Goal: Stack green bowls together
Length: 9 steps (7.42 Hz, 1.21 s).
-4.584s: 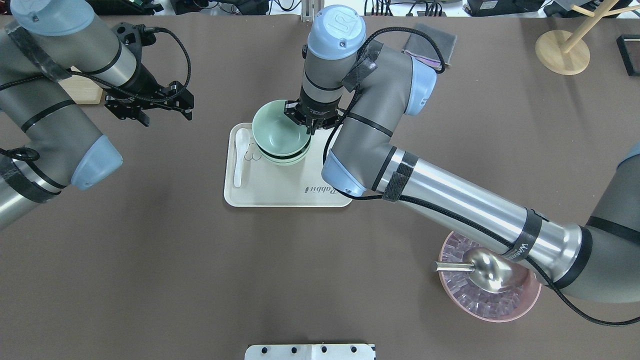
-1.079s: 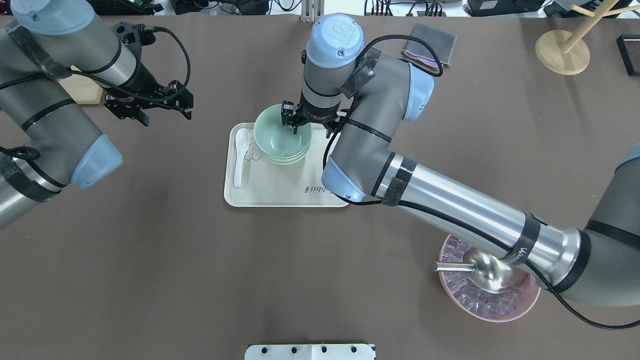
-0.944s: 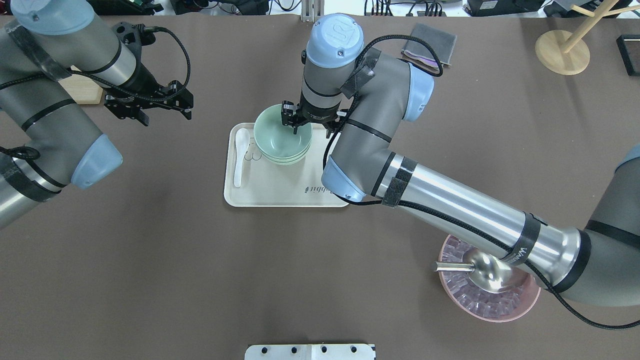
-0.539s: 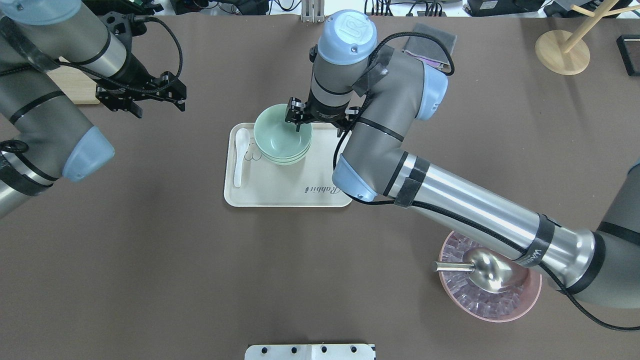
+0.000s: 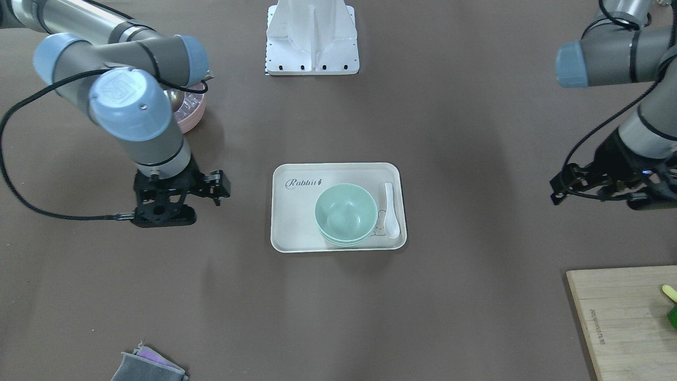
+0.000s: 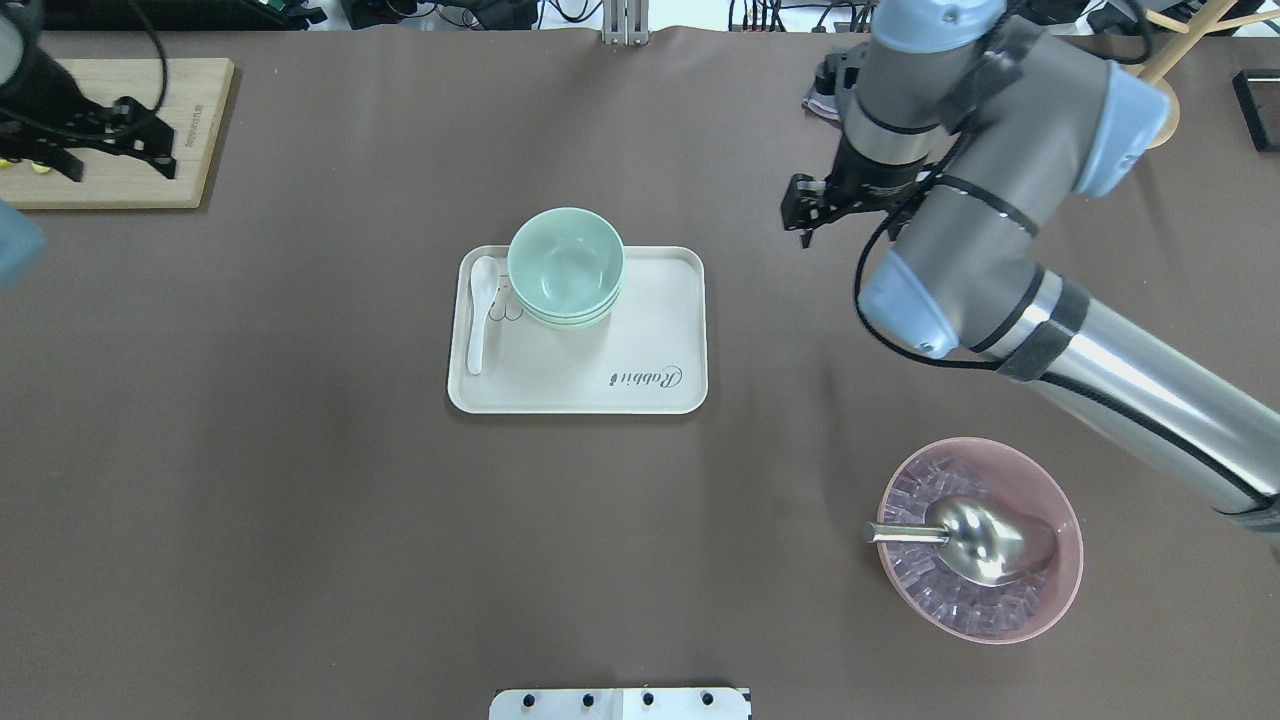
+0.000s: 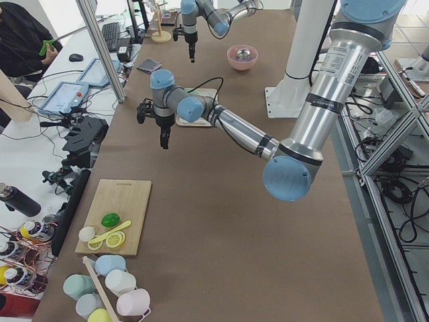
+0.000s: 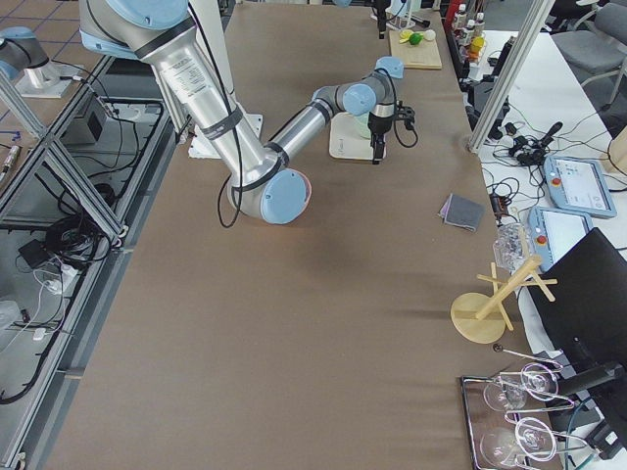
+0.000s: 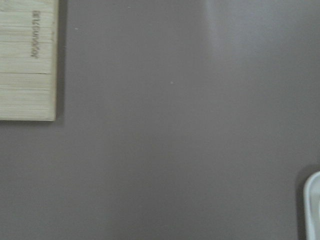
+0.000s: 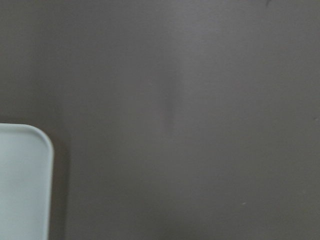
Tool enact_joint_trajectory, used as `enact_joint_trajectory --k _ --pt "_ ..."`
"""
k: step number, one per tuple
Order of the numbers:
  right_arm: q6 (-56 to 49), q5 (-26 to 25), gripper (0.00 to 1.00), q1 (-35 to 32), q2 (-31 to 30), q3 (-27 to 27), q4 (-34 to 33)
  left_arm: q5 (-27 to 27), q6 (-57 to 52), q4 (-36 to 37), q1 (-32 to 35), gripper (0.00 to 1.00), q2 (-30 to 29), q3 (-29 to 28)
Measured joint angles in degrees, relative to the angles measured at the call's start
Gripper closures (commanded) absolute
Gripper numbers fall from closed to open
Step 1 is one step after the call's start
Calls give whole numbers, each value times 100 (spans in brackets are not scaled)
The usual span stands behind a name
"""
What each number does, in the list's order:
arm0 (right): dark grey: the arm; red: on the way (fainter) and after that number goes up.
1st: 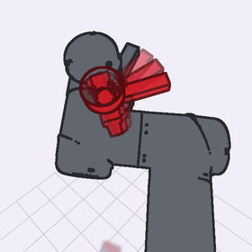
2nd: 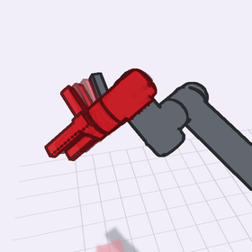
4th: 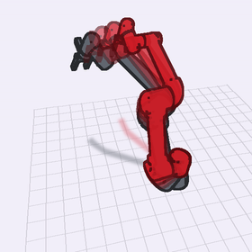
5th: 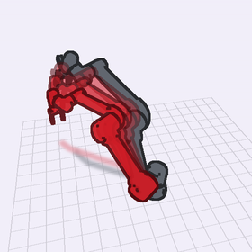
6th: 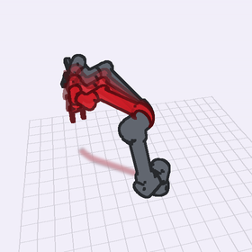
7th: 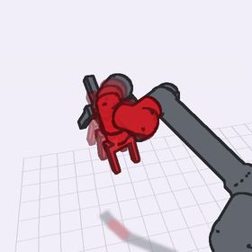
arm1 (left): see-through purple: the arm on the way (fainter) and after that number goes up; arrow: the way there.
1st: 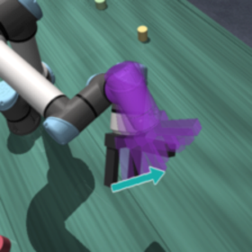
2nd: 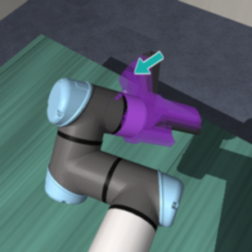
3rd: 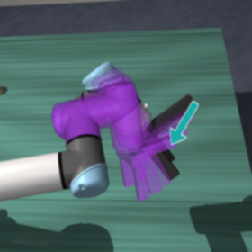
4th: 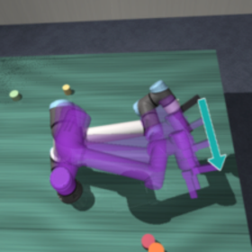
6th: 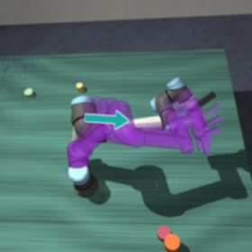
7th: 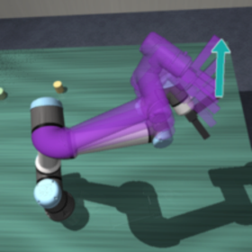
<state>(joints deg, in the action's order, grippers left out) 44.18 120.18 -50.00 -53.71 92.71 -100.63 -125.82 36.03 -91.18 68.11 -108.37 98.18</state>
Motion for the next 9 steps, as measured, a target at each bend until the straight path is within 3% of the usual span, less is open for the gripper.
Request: enact_joint_trajectory --k 2,4,9 --pt "-1045 438 0 -673 -708 83 31 -35 -972 100 761 2 360 -172" --pt "-2316 703 0 -1451 -1392 57 113 -60 -1239 73 1271 2 474 -507" --pt "-3855 924 0 -2907 -2674 43 150 -324 -1510 -24 1735 2 868 -633"
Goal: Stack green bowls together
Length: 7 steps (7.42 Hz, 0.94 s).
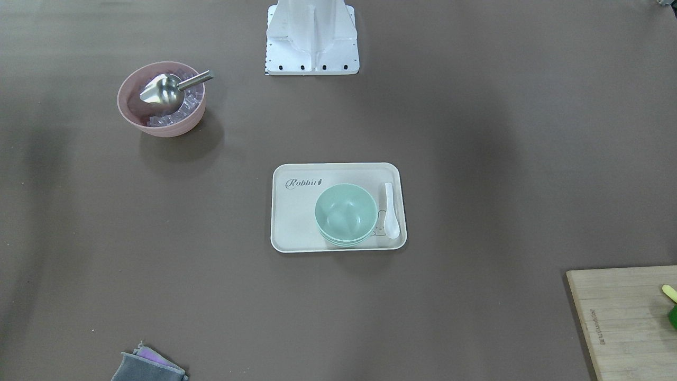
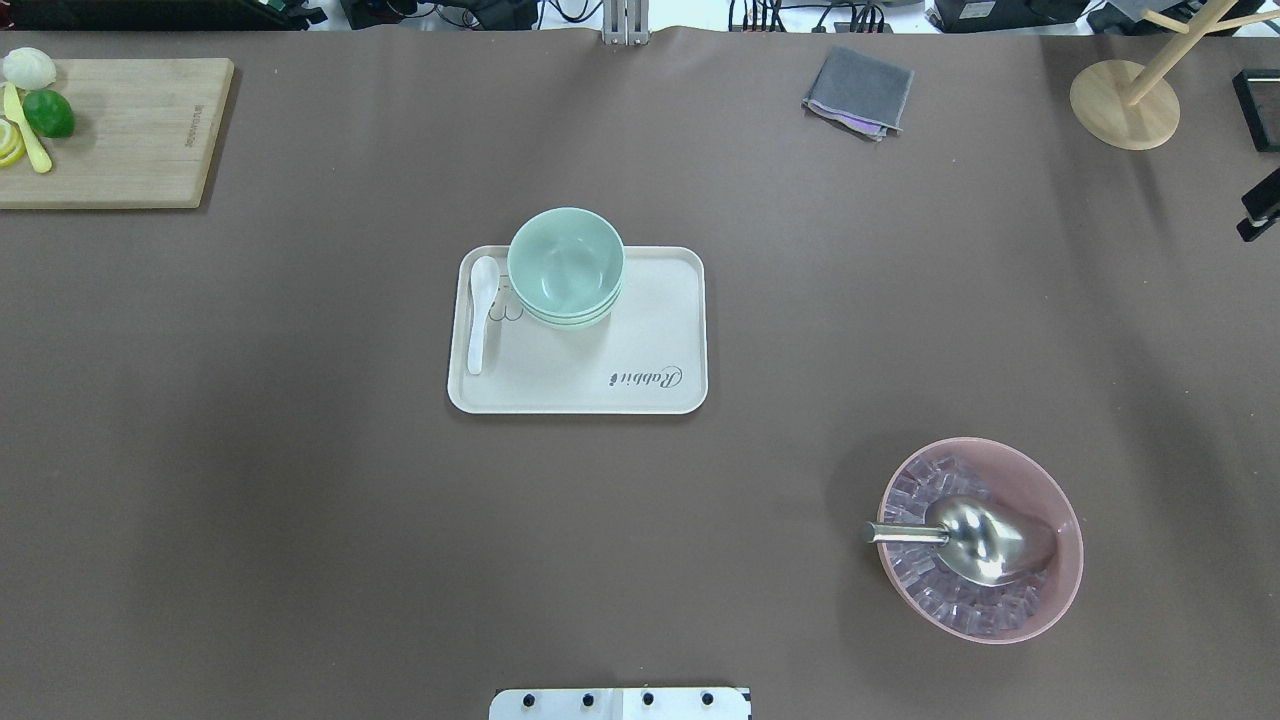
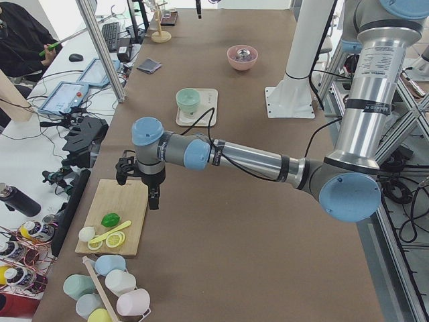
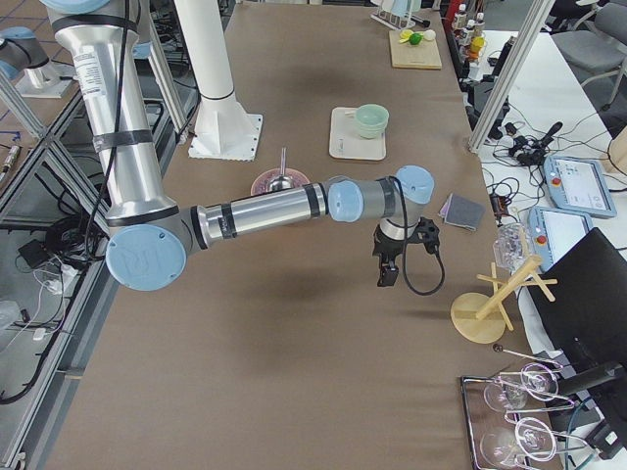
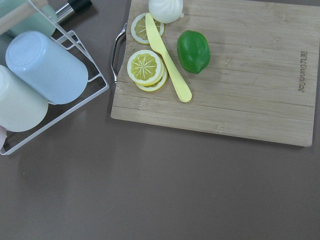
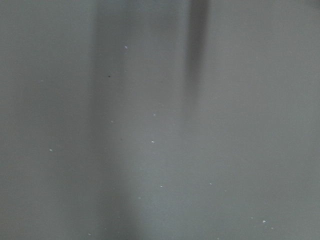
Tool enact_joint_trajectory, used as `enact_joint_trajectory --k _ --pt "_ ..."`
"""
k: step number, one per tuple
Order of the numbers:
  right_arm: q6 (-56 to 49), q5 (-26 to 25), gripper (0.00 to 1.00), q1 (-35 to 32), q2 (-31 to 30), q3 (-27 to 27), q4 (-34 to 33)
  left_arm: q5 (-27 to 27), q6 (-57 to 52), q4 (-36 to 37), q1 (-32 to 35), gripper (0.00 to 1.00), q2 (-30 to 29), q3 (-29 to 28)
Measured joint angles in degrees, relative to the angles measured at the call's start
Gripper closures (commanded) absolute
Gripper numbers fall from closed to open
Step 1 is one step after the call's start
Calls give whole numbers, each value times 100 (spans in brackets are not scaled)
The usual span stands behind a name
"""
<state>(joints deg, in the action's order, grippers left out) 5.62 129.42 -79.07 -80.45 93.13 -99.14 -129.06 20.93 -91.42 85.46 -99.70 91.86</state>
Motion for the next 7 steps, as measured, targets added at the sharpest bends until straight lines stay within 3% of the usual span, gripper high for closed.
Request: enact_joint_trajectory --k 3,7 --pt "-617 -23 0 -426 -515 -58 13 -18 -18 -70 5 2 244 -48" --pt "-1082 -4 0 -768 -635 -391 111 -72 -3 -126 55 2 693 92"
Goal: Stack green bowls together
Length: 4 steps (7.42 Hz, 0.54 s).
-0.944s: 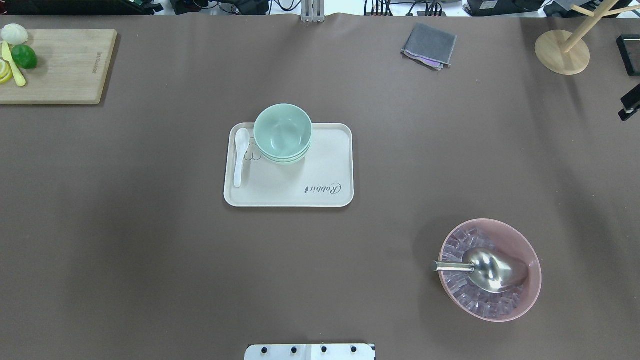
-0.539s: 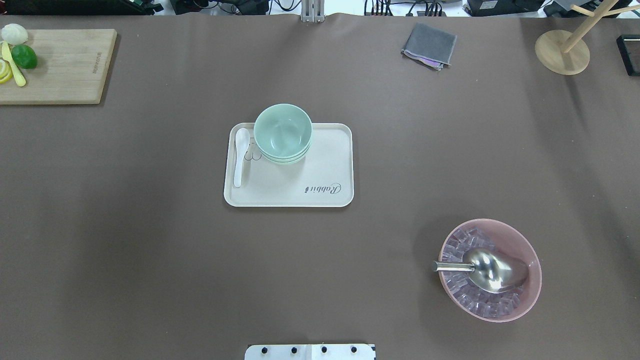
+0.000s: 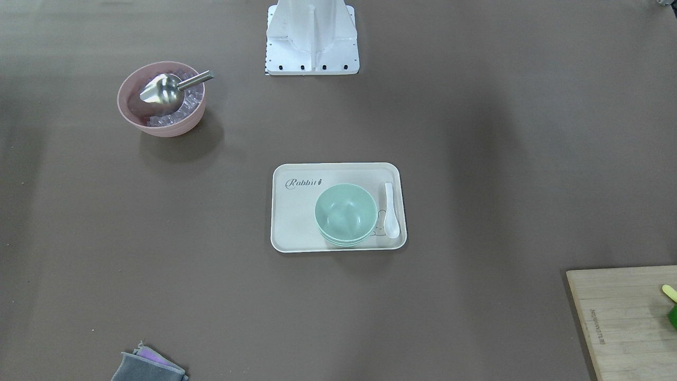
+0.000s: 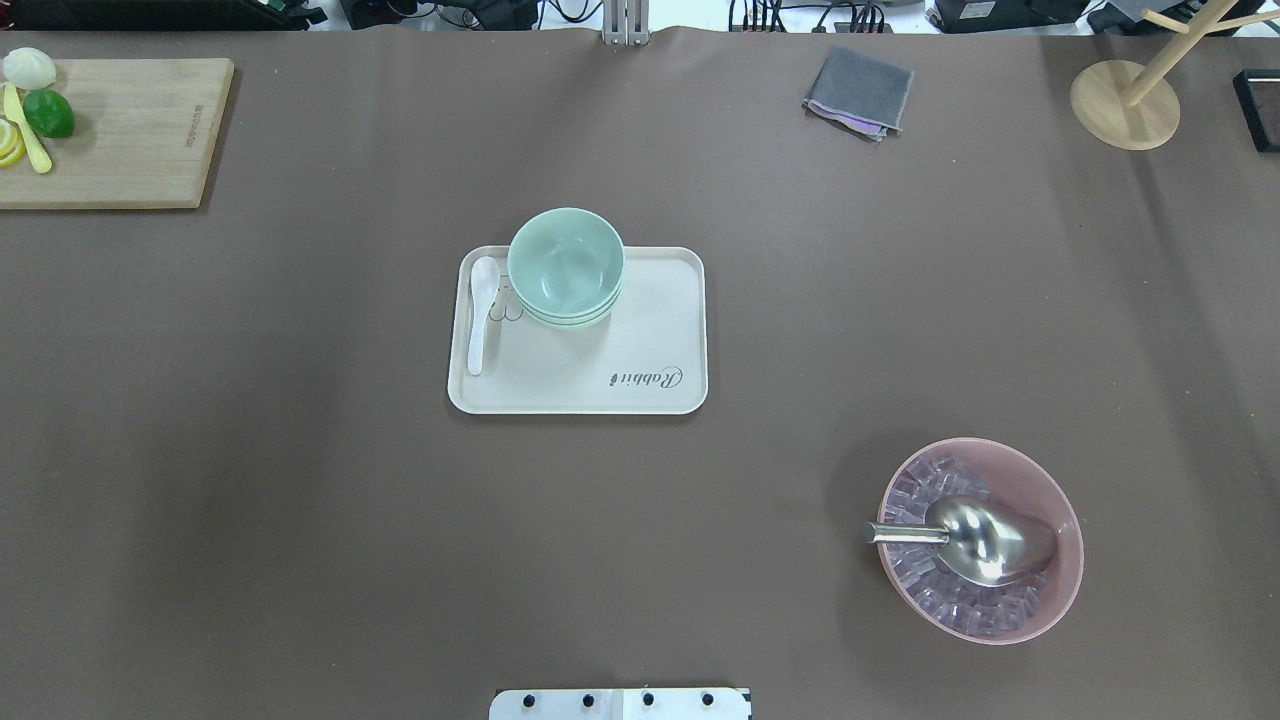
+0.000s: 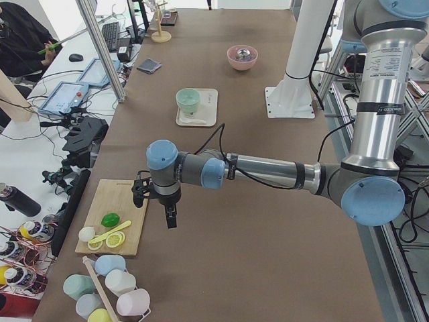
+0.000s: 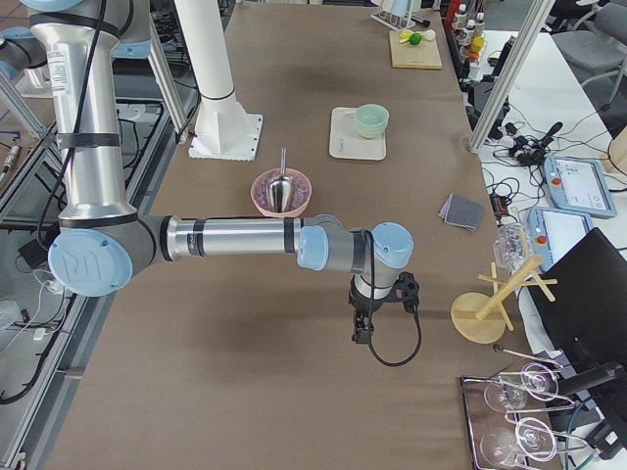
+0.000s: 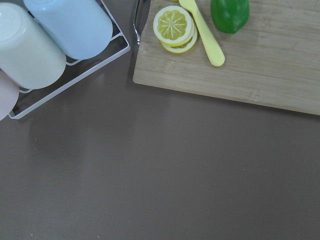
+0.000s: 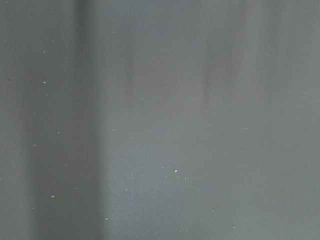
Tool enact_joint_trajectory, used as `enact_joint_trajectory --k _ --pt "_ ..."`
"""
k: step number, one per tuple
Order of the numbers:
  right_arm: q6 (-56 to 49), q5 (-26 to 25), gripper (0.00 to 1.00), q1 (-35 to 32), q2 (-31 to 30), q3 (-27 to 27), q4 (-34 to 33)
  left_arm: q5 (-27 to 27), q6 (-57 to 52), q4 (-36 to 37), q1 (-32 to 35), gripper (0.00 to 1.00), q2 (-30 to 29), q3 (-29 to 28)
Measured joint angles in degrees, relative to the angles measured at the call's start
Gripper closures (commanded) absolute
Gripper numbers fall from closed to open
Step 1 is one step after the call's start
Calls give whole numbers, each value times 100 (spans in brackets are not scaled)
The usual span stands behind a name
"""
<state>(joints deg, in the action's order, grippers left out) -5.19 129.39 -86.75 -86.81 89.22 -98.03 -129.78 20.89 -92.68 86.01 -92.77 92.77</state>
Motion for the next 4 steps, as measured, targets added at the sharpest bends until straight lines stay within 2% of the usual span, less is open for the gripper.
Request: enact_joint_trajectory --k 4 --pt "-29 201 0 -235 73 -136 -6 6 3 14 154 2 146 67"
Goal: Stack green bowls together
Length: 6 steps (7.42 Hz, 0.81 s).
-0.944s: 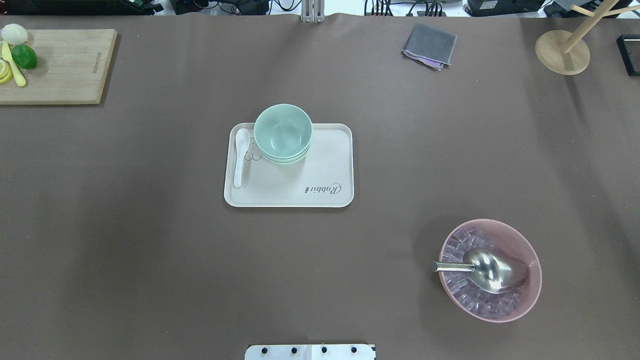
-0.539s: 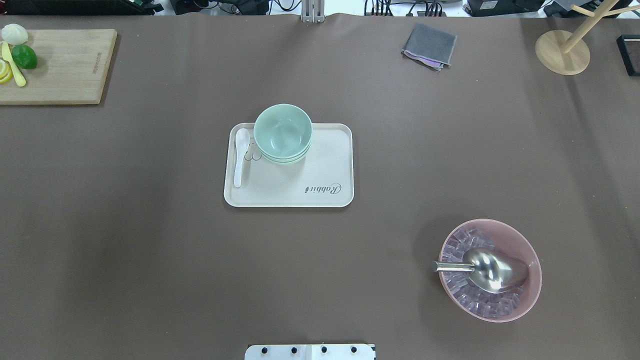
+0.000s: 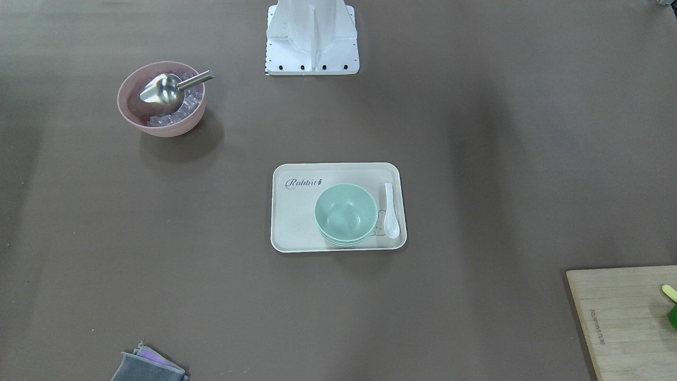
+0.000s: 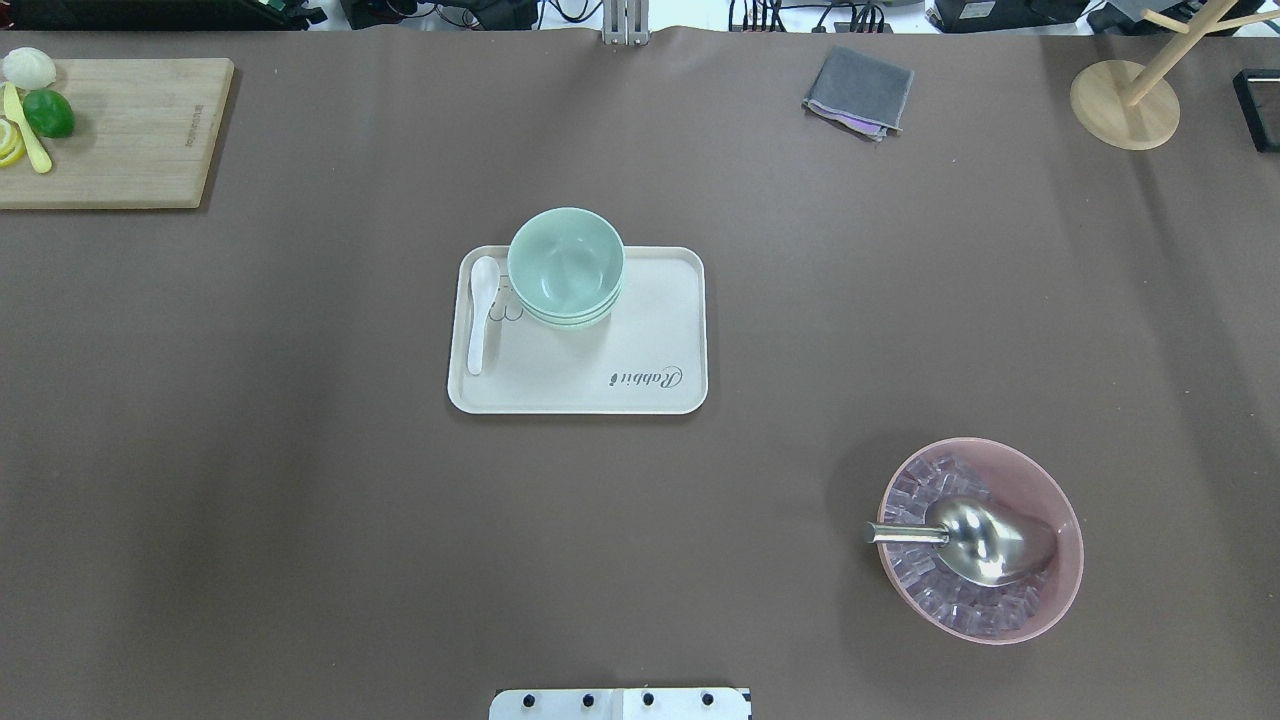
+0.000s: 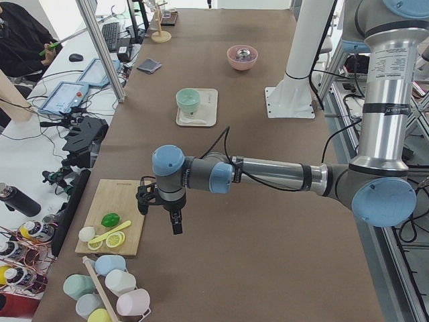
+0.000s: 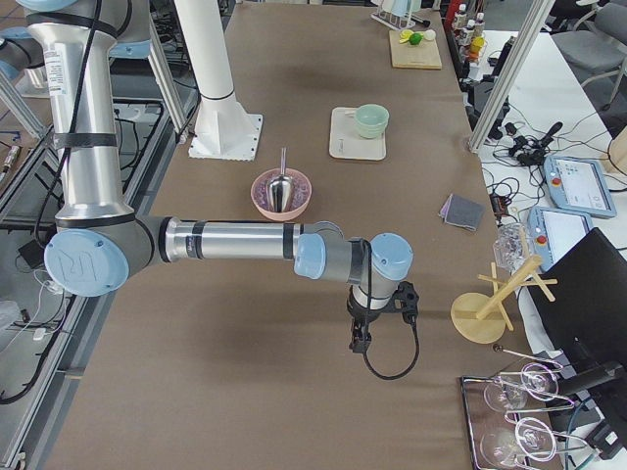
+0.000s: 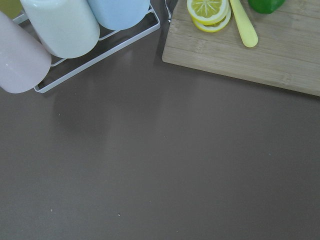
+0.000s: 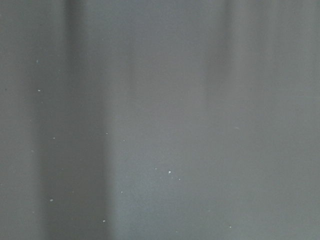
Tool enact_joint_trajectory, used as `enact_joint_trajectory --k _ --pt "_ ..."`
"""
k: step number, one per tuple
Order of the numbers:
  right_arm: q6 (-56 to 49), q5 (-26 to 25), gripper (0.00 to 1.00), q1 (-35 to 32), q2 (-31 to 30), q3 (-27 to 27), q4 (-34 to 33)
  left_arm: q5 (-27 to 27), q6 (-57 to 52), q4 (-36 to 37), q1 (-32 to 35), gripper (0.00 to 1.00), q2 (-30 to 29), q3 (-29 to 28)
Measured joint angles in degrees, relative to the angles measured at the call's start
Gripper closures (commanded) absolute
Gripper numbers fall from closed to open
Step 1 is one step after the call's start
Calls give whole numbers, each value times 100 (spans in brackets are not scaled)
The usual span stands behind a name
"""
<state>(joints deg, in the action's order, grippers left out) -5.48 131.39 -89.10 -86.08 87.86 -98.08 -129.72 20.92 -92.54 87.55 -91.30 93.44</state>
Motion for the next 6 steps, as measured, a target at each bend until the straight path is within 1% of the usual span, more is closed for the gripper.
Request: enact_joint_trajectory --k 3,6 --pt "9 173 0 -117 186 41 -257 13 27 36 -8 2 -90 -1" --pt "11 191 0 -133 206 52 -297 8 37 45 -12 2 -106 -8"
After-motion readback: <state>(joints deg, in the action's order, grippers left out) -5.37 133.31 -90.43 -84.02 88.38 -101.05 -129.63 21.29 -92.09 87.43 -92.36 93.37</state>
